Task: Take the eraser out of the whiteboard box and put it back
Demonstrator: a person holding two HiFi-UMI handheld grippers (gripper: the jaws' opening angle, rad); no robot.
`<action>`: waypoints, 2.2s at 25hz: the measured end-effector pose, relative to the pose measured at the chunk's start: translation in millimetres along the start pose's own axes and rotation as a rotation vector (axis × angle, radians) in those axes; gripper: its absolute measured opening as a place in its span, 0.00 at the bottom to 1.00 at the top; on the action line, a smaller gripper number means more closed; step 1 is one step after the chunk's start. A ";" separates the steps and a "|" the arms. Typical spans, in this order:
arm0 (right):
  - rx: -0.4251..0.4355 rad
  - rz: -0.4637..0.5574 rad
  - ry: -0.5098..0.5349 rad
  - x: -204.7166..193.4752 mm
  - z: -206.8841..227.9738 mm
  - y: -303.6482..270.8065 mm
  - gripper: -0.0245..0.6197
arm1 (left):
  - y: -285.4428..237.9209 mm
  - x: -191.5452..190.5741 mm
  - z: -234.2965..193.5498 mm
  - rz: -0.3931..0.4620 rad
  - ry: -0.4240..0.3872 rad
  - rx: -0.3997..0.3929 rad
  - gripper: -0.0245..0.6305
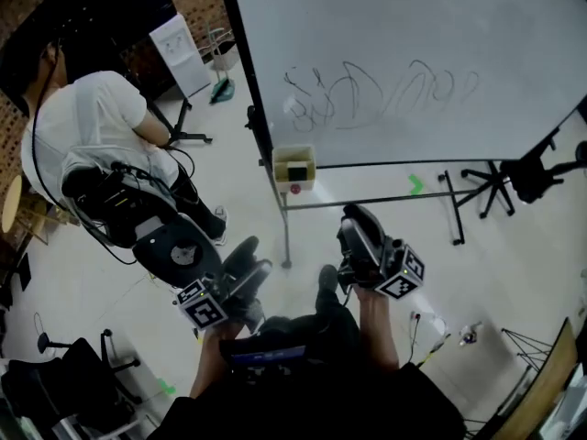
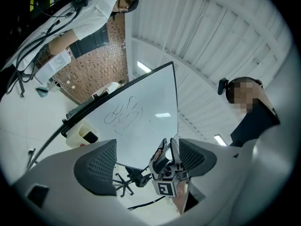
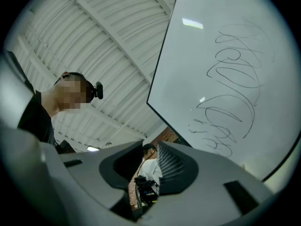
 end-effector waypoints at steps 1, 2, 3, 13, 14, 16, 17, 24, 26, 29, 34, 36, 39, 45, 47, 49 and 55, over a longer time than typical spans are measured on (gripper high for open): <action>-0.017 -0.009 0.008 -8.7 -10.5 3.7 0.22 | 8.6 -2.3 0.4 -0.006 0.009 -0.009 0.66; -0.035 -0.017 0.016 -16.7 -20.4 8.5 0.22 | 17.2 -5.8 -0.2 -0.012 0.021 -0.017 0.66; -0.055 -0.022 0.026 -23.3 -30.2 14.7 0.22 | 25.8 -10.9 -1.1 -0.019 0.037 -0.023 0.66; -0.126 -0.047 0.111 -59.6 -148.4 46.4 0.22 | 113.1 -40.0 42.4 -0.012 0.098 -0.115 0.66; -0.126 -0.050 0.119 -60.0 -154.1 45.3 0.22 | 117.4 -40.1 44.7 -0.010 0.098 -0.121 0.66; -0.123 -0.056 0.132 -61.1 -164.9 42.4 0.22 | 126.2 -40.5 47.8 -0.006 0.103 -0.126 0.66; -0.121 -0.060 0.137 -62.4 -170.1 40.5 0.22 | 130.9 -40.2 48.7 -0.003 0.107 -0.126 0.66; -0.112 -0.095 0.165 -69.8 -197.0 32.5 0.22 | 145.3 -39.5 55.5 -0.009 0.103 -0.141 0.66; -0.118 -0.107 0.170 -70.2 -198.7 34.0 0.22 | 145.8 -40.9 57.1 -0.006 0.099 -0.149 0.66; -0.126 -0.119 0.170 -69.2 -200.7 34.0 0.22 | 147.1 -42.2 59.5 0.002 0.101 -0.151 0.66; -0.131 -0.136 0.181 -68.9 -206.0 41.4 0.22 | 147.5 -47.5 62.4 0.002 0.101 -0.141 0.66; -0.131 -0.136 0.178 -67.1 -207.3 45.8 0.22 | 146.1 -49.8 66.9 -0.001 0.095 -0.136 0.66; -0.118 -0.140 0.161 -63.4 -211.0 51.3 0.22 | 146.1 -52.8 82.4 0.005 0.069 -0.129 0.66; -0.026 -0.166 0.157 -53.8 -228.5 51.4 0.22 | 152.6 -62.7 111.9 0.063 0.013 -0.096 0.66; -0.014 -0.188 0.164 -48.7 -233.2 58.9 0.22 | 150.3 -73.0 118.6 0.078 0.011 -0.081 0.66; -0.003 -0.195 0.168 -40.1 -237.1 72.1 0.22 | 144.9 -88.0 127.6 0.076 0.008 -0.074 0.66; 0.020 -0.174 0.161 -21.3 -247.9 116.8 0.22 | 134.4 -131.2 152.2 0.062 0.008 -0.061 0.66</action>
Point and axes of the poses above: the fingertips, and each gripper's own axes: y backward along the fingers, z to its right, x out of its top, the point moved 6 cm from there along y, backward along the fingers, and after that the axes turned 1 degree about z, right-handed, at the moved point
